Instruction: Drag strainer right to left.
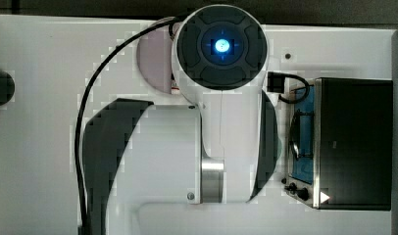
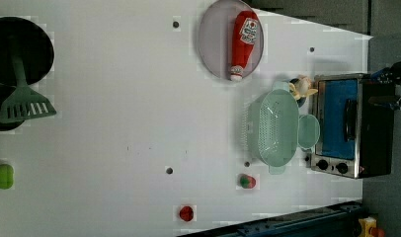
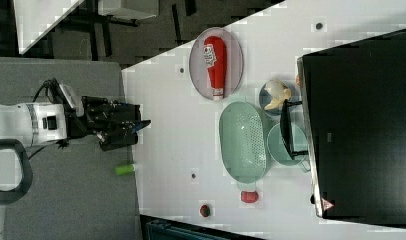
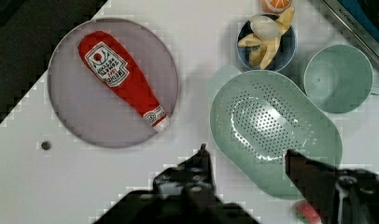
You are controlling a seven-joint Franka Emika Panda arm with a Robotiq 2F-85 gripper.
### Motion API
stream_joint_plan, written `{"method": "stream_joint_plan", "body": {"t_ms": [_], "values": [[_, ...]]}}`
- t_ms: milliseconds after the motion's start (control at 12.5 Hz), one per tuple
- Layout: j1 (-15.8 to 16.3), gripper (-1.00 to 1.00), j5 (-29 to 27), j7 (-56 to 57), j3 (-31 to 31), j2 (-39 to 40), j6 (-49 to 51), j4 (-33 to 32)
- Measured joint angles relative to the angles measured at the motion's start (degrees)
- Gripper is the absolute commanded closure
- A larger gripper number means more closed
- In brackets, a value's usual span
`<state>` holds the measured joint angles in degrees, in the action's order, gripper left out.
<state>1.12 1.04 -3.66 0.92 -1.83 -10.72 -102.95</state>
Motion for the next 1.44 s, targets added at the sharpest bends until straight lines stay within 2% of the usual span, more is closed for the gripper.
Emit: {"method": "stream_joint_plan", "body": {"t_ms": [80, 160, 320, 400, 560, 800, 960, 1120, 1440], "values": [[0.4, -0.4, 1.0, -0.1, 0.8, -5.5, 5.8, -5.7], [0.3, -0.6, 1.5, -0.6, 1.2, -12.1, 12.2, -10.7], [-0.2, -1.0, 1.7, -1.4, 2.4, -22.9, 15.4, -15.8], [-0.5, -1.0, 2.3, -2.0, 2.6, -25.8, 14.7, -15.7], [-1.1, -1.0, 1.8, -2.5, 2.5, -27.6, 6.7, -16.0], [-0.8, -1.0, 2.3, -5.4, 1.6, -21.9, -8.1, -21.6], [0.3, -1.0, -0.1, -9.2, 2.4, -13.1, -18.7, -27.8], [0.2, -1.0, 2.6, -15.4, 1.7, -3.6, -28.3, -34.1], [0.3, -1.0, 1.5, -24.9, 1.5, 12.6, -44.5, -38.3]]}}
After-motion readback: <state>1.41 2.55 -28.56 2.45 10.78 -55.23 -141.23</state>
